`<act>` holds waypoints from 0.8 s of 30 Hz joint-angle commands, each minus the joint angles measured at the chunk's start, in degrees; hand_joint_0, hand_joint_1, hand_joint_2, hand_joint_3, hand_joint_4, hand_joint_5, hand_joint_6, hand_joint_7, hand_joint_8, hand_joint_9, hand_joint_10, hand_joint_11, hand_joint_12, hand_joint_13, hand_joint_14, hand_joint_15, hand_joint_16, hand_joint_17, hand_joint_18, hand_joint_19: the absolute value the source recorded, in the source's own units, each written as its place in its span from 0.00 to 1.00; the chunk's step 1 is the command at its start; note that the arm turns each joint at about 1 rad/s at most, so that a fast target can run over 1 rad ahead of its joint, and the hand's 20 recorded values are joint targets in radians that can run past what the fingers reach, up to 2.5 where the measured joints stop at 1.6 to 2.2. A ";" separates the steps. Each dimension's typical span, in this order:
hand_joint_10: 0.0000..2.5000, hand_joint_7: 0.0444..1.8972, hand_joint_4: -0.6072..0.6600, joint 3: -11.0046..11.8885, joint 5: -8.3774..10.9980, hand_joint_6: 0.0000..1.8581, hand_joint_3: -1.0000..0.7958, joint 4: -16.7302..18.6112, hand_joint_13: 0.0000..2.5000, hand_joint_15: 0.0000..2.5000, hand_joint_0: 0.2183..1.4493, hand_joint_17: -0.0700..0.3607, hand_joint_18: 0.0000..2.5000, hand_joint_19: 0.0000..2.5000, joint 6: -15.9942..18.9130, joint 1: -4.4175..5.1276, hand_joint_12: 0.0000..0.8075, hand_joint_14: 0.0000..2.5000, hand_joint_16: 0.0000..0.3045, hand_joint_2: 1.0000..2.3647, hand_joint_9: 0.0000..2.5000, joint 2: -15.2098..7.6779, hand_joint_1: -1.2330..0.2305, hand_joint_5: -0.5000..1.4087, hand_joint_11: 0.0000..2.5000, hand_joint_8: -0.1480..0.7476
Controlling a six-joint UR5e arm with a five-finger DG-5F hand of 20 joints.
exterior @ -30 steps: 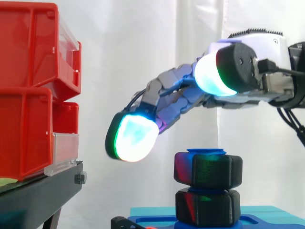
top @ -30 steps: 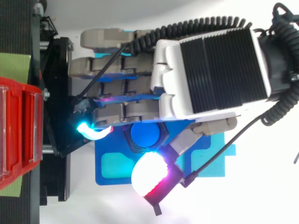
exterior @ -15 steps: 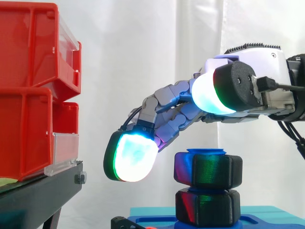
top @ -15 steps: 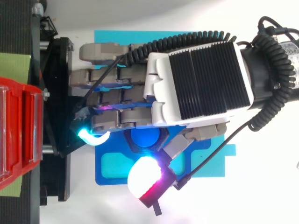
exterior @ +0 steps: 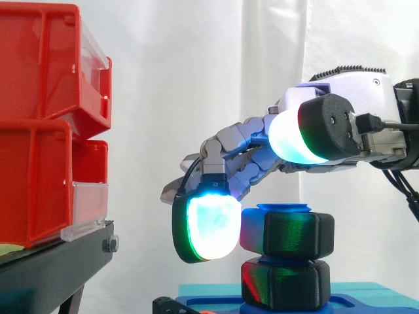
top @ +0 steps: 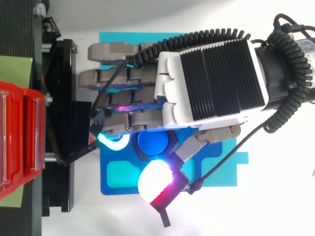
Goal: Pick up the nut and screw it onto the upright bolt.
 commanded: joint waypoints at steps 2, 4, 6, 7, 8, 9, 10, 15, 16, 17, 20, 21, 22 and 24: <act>0.00 0.65 0.65 -0.02 -0.01 0.27 0.28 -0.01 0.11 0.00 0.23 0.36 0.00 0.00 0.00 -0.14 0.42 0.00 0.13 0.00 0.24 0.00 0.78 0.23 0.00 0.44; 0.00 0.66 0.65 -0.02 -0.10 0.27 0.28 -0.01 0.11 0.00 0.23 0.36 0.00 0.00 0.00 -0.23 0.41 0.00 0.12 0.00 0.24 0.00 0.78 0.23 0.00 0.45; 0.00 0.67 0.64 -0.02 -0.19 0.27 0.28 0.08 0.11 0.00 0.23 0.36 0.00 0.00 0.00 -0.31 0.41 0.00 0.12 0.00 0.24 0.00 0.77 0.24 0.00 0.45; 0.00 0.69 0.64 -0.02 -0.28 0.27 0.28 -0.01 0.11 0.00 0.23 0.36 0.00 0.00 0.00 -0.40 0.41 0.00 0.12 0.00 0.24 0.00 0.77 0.24 0.00 0.45; 0.00 0.69 0.64 -0.02 -0.45 0.27 0.28 0.08 0.11 0.00 0.23 0.36 0.00 0.00 0.00 -0.49 0.41 0.00 0.12 0.00 0.24 0.00 0.77 0.24 0.00 0.45; 0.00 0.70 0.64 -0.02 -0.54 0.27 0.28 0.08 0.11 0.00 0.23 0.36 0.00 0.00 0.00 -0.49 0.41 0.00 0.12 0.00 0.24 0.00 0.77 0.24 0.00 0.45; 0.00 0.70 0.63 -0.02 -0.72 0.27 0.28 0.08 0.12 0.00 0.23 0.36 0.00 0.00 0.00 -0.49 0.41 0.00 0.12 0.00 0.24 0.00 0.77 0.24 0.00 0.45; 0.00 0.72 0.64 0.07 -1.60 0.27 0.28 0.08 0.12 0.00 0.23 0.36 0.00 0.00 0.00 -1.11 0.41 0.00 0.12 0.00 0.25 0.00 0.76 0.24 0.00 0.45; 0.00 0.74 0.64 0.07 -1.86 0.27 0.28 0.08 0.13 0.00 0.23 0.36 0.00 0.00 0.00 -1.28 0.41 0.00 0.12 0.00 0.26 0.00 0.76 0.25 0.00 0.45; 0.00 0.74 0.64 0.07 -2.04 0.27 0.28 0.08 0.13 0.00 0.23 0.36 0.00 0.00 0.00 -1.55 0.40 0.00 0.12 0.00 0.26 0.00 0.76 0.25 0.00 0.45; 0.00 0.77 0.63 -0.02 -2.83 0.28 0.28 -0.01 0.14 0.00 0.23 0.35 0.00 0.00 0.00 -2.07 0.40 0.00 0.12 0.00 0.27 0.00 0.74 0.25 0.00 0.46; 0.00 0.77 0.63 -0.02 -3.09 0.28 0.28 -0.01 0.14 0.00 0.23 0.35 0.00 0.00 0.00 -2.25 0.40 0.00 0.12 0.00 0.28 0.00 0.74 0.25 0.00 0.46; 0.00 0.76 0.63 -0.02 -3.44 0.29 0.28 -0.01 0.14 0.00 0.24 0.35 0.00 0.00 0.00 -2.60 0.40 0.00 0.12 0.00 0.28 0.00 0.74 0.25 0.00 0.45; 0.00 0.76 0.63 -0.02 -3.88 0.29 0.28 -0.10 0.15 0.00 0.24 0.35 0.00 0.00 0.00 -2.95 0.39 0.00 0.12 0.00 0.29 0.00 0.73 0.25 0.00 0.46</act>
